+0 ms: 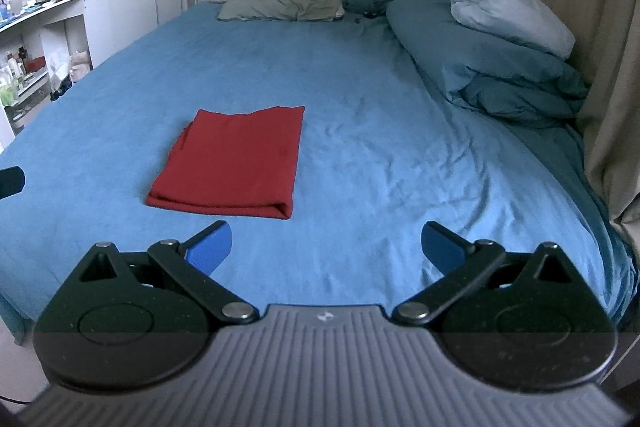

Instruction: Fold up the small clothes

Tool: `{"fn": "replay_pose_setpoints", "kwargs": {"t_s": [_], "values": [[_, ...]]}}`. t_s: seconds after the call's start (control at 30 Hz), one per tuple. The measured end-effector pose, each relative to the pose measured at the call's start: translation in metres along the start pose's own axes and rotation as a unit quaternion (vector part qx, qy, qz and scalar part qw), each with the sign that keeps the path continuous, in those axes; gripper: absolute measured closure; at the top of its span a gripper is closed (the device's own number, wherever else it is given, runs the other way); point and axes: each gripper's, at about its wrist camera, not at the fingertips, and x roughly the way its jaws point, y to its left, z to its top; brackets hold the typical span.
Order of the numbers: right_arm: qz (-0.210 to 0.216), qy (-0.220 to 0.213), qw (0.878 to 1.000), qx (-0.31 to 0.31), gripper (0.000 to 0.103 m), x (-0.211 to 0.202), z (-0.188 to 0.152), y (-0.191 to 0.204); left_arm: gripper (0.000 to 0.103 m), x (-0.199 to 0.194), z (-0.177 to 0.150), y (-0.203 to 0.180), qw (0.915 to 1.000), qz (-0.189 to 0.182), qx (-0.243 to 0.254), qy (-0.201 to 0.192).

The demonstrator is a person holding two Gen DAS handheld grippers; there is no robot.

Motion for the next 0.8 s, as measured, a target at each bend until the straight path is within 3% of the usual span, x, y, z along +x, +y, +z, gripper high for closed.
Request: {"fn": "replay_pose_setpoints", "kwargs": {"t_s": [0.8], "values": [[0.001, -0.001, 1.000, 0.005, 0.000, -0.0022, 0.0000, 0.0025, 0.000, -0.0018, -0.0008, 0.0070, 0.9999, -0.004, 0.010, -0.003]]}}
